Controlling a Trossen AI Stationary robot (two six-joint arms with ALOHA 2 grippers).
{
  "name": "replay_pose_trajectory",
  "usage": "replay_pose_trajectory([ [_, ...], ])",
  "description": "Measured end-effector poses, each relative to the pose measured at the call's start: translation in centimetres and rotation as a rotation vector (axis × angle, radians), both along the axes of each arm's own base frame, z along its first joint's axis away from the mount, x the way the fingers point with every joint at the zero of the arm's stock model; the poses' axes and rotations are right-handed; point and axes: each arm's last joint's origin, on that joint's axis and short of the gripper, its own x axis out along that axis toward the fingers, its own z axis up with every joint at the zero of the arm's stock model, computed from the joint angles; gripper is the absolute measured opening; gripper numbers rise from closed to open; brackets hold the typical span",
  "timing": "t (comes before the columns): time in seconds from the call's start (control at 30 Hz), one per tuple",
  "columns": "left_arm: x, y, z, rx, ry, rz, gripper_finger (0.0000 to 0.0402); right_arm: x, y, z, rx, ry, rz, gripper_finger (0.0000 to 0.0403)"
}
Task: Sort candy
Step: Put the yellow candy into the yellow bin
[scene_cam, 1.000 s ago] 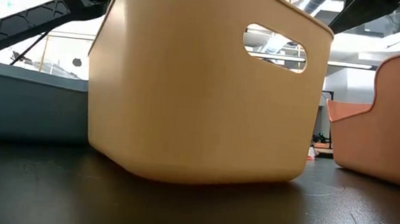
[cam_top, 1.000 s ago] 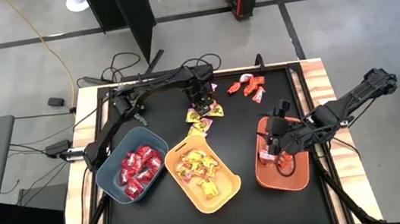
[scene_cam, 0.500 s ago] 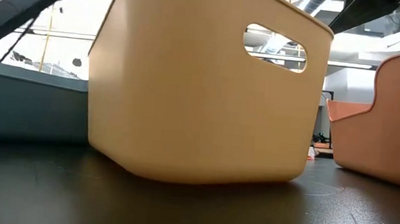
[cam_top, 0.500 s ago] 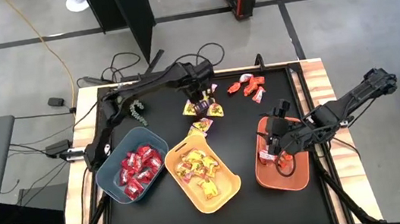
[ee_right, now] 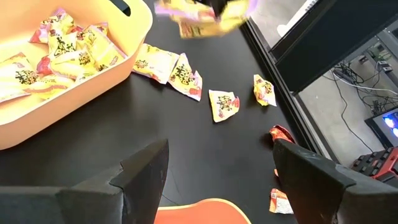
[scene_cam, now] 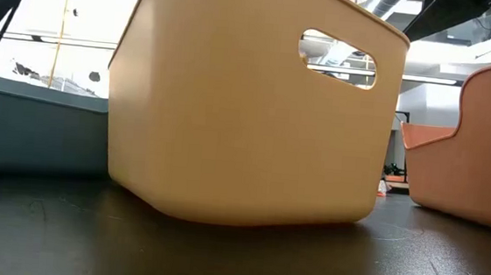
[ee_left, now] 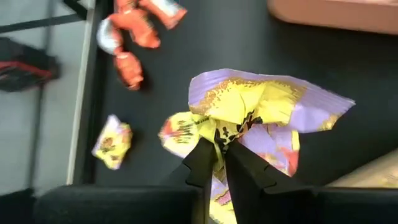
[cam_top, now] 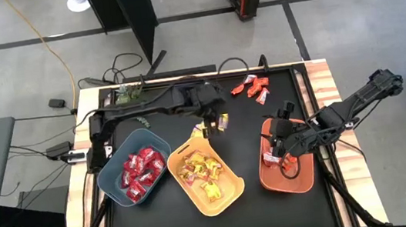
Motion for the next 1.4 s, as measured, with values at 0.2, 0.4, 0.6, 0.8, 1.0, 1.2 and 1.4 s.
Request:
replay_pose_trajectory([
  [0.2,0.4,0.6,-3.0,0.101,0.018,0.086,0.0030,0.0,0.0,0.0,0.003,-0.006,0.000,0.0306],
  [0.4,0.8,-0.1,-4.0,0.197,0.007,0.114,0.0002,0.0,0.0,0.0,0.002,-0.005,0.000,0.0306],
  [0.6,-1.4,-2.7,-1.9,0.200,0.063,0.062,0.0001,0.0,0.0,0.0,0.002,-0.004,0.000,0.0306],
  [0.8,-4.7,-8.7,0.2,0.050,0.165,-0.184,0.0000,0.1,0.0,0.1,-0.020,-0.008,0.000,0.0306],
  [1.0,-5.9,-13.5,-1.9,-0.044,0.285,-0.343,0.0000,0.2,-0.5,0.1,-0.045,-0.019,-0.040,0.0306],
  [1.2,-6.3,-14.3,-4.5,-0.061,0.325,-0.276,0.0005,0.5,-1.2,0.2,-0.031,-0.033,-0.091,0.0306],
  [1.4,-6.6,-13.8,-5.7,-0.030,0.349,-0.205,0.0078,0.6,-1.5,0.2,-0.026,-0.038,-0.109,0.0306],
])
